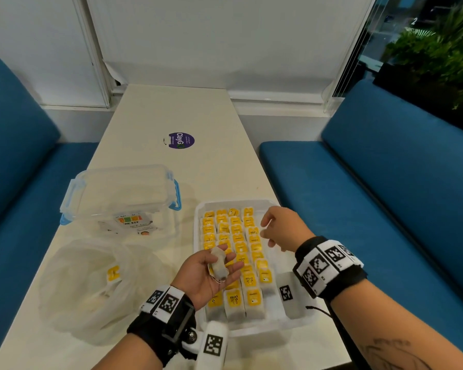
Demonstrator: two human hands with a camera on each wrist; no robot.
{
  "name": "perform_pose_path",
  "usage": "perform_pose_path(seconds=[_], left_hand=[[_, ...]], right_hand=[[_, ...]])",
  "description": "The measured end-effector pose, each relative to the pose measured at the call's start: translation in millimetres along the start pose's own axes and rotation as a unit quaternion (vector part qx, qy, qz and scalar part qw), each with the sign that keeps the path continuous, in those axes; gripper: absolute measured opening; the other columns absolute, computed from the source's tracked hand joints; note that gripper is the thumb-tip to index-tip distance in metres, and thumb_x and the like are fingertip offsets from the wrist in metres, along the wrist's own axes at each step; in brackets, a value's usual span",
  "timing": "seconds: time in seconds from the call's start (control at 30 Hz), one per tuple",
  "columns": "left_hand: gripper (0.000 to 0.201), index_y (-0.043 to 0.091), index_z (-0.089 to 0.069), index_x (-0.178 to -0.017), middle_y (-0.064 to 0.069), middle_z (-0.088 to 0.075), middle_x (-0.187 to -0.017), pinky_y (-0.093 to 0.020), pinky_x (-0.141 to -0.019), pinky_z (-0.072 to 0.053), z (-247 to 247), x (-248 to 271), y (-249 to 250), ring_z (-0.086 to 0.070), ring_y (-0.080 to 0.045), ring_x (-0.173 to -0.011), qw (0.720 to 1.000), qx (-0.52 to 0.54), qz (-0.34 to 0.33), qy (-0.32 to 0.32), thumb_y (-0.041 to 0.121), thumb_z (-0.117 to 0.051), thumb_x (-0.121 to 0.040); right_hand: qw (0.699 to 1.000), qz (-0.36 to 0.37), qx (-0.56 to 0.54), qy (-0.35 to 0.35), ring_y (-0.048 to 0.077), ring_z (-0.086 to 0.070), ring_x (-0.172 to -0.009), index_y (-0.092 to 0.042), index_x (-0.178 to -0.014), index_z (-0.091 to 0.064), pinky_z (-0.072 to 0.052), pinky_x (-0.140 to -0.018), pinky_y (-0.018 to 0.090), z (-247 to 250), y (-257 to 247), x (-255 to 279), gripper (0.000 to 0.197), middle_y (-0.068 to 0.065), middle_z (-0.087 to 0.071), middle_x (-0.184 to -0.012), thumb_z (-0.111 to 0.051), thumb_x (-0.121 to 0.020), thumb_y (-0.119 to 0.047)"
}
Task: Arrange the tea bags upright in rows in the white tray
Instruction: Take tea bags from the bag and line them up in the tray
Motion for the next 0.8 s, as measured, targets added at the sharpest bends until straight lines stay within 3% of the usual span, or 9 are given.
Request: perform_pose_path(seconds=[0.1,0.17,0.3,0.4,0.43,0.5,0.6,0.7,0.8], left_hand=[[0.029,0.005,-0.052,-0.109,-0.02,-0.057,-0.102,-0.045,-0.059,-0.058,-2.2,-3.4,-1.6,-0.06,-0.038,-0.09,1.0,0.011,-0.01,0.002,0.0,-0.031,-0.09],[0.03,0.005,-0.051,-0.115,-0.019,-0.058,-0.103,-0.041,-0.055,-0.059,-6.2,-5.1,-1.5,-0.065,-0.032,-0.081,1.0,0.006,-0.02,-0.005,-0.001,-0.032,-0.092],[0.022,0.002,-0.055,-0.108,-0.013,-0.065,-0.085,-0.03,-0.049,-0.056,-12.7,-5.7,-0.5,-0.069,-0.022,-0.063,0.998,-0.033,-0.045,-0.009,0.002,-0.038,-0.094],[0.024,0.003,-0.05,-0.118,-0.016,-0.065,-0.096,-0.034,-0.057,-0.059,-10.9,-6.9,-2.9,-0.07,-0.024,-0.068,0.999,-0.027,-0.043,-0.008,0.012,-0.042,-0.097],[0.023,0.003,-0.051,-0.114,-0.019,-0.064,-0.098,-0.038,-0.061,-0.06,-9.4,-6.4,-3.4,-0.071,-0.025,-0.069,0.999,-0.027,-0.039,-0.004,0.015,-0.044,-0.096],[0.019,0.003,-0.055,-0.102,-0.021,-0.065,-0.091,-0.042,-0.063,-0.058,-7.1,-2.3,-3.5,-0.07,-0.028,-0.067,0.999,-0.033,-0.037,0.006,0.018,-0.046,-0.096],[0.019,0.004,-0.056,-0.108,-0.022,-0.064,-0.093,-0.038,-0.064,-0.059,-7.4,4.0,-1.4,-0.068,-0.032,-0.075,0.997,-0.069,-0.044,0.009,0.014,-0.046,-0.095],[0.019,0.005,-0.056,-0.111,-0.017,-0.063,-0.093,-0.032,-0.06,-0.06,-3.8,2.7,2.1,-0.066,-0.027,-0.076,0.992,-0.1,-0.065,0.031,0.01,-0.051,-0.093],[0.02,0.007,-0.057,-0.111,-0.013,-0.067,-0.091,-0.026,-0.052,-0.057,-4.1,3.4,4.7,-0.069,-0.018,-0.065,0.99,-0.115,-0.075,0.036,0.013,-0.052,-0.093]], right_hand=[[0.993,0.088,0.016,-0.079,0.005,-0.053,-0.056,-0.019,-0.087,-0.054,-0.041,-0.049,0.016,-20.1,-29.5,24.8,0.024,-0.005,-0.057,-0.071,-0.076,-0.076,-0.02],[0.985,0.124,0.046,-0.112,0.004,-0.051,-0.063,-0.019,-0.091,-0.056,-0.043,-0.057,0.019,-39.5,-41.2,39.7,0.035,-0.01,-0.054,-0.073,-0.081,-0.068,-0.028],[0.983,0.137,0.086,-0.087,0.014,-0.054,-0.075,-0.016,-0.097,-0.053,-0.05,-0.068,0.033,-58.6,-41.7,49.0,0.037,-0.008,-0.053,-0.079,-0.076,-0.07,-0.027],[0.99,0.121,0.046,-0.051,0.015,-0.055,-0.073,-0.016,-0.093,-0.053,-0.049,-0.065,0.033,-54.7,-33.4,46.7,0.02,-0.003,-0.056,-0.079,-0.065,-0.077,-0.015],[0.993,0.112,0.025,-0.039,0.015,-0.055,-0.07,-0.017,-0.089,-0.054,-0.049,-0.063,0.03,-51.3,-30.1,44.6,0.015,-0.003,-0.055,-0.076,-0.061,-0.078,-0.009],[0.995,0.094,-0.014,-0.028,0.013,-0.054,-0.065,-0.019,-0.08,-0.054,-0.048,-0.058,0.025,-45.6,-24.6,40.8,0.018,-0.004,-0.054,-0.071,-0.056,-0.078,-0.002],[0.995,0.072,-0.058,-0.03,0.007,-0.054,-0.057,-0.023,-0.07,-0.053,-0.042,-0.045,0.011,-42.2,-18.7,36.4,0.027,-0.003,-0.054,-0.067,-0.057,-0.077,0.002],[0.992,0.078,-0.093,-0.025,0.0,-0.051,-0.045,-0.024,-0.074,-0.053,-0.036,-0.04,0.01,-42.5,-20.7,37.5,0.023,0.0,-0.056,-0.068,-0.057,-0.079,-0.002],[0.988,0.105,-0.098,-0.048,0.003,-0.052,-0.059,-0.027,-0.086,-0.053,-0.043,-0.053,0.017,-49.4,-28.6,44.7,0.025,-0.005,-0.059,-0.08,-0.073,-0.073,-0.019]])
Point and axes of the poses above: each hand's wrist, its own x-axis away from the middle knuckle, its own z-axis out of the back of the hand, y = z × x, the point moved 8 cm from there along -x, towards the middle knuckle
